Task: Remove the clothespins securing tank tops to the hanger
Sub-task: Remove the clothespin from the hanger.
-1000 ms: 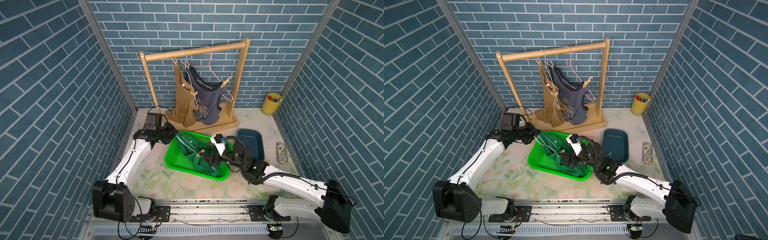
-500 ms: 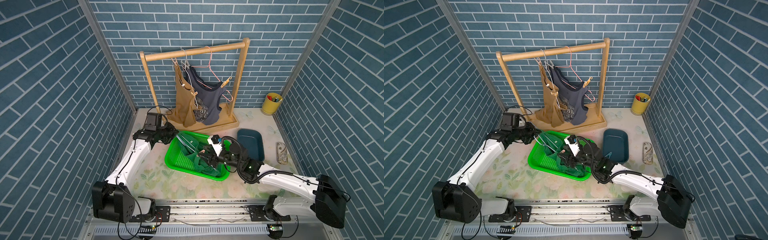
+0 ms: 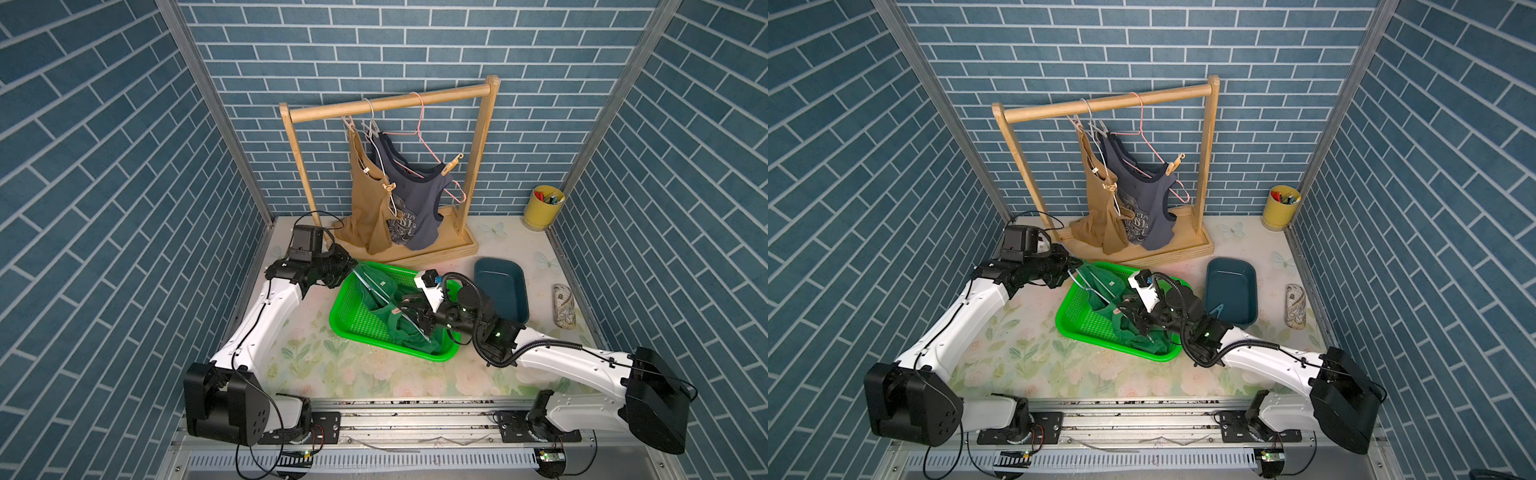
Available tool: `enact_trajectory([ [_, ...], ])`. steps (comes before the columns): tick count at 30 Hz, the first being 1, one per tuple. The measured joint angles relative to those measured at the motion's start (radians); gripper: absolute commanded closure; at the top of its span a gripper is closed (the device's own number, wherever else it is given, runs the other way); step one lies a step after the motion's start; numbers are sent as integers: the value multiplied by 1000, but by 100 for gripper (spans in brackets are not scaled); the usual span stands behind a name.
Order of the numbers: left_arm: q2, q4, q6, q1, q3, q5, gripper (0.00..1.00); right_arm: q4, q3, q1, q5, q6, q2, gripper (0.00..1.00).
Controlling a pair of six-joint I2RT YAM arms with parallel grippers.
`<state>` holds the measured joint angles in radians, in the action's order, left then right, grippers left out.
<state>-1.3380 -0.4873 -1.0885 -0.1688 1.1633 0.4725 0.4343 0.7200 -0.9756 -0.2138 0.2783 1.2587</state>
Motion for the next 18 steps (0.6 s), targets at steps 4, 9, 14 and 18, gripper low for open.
enact_trajectory([
  [4, 5, 0, 0, 1, 0, 0, 100, 0, 0, 0, 0, 6, 0, 81],
  [9, 6, 0, 1, 1, 0, -6, 100, 0, 0, 0, 2, 6, 0, 86],
  [14, 6, -15, 21, 2, 0, -31, 100, -43, 9, 0, 11, 5, -6, 89],
  [18, 10, -33, 46, 8, 0, -66, 100, -135, 59, 1, 21, 4, -15, 90],
])
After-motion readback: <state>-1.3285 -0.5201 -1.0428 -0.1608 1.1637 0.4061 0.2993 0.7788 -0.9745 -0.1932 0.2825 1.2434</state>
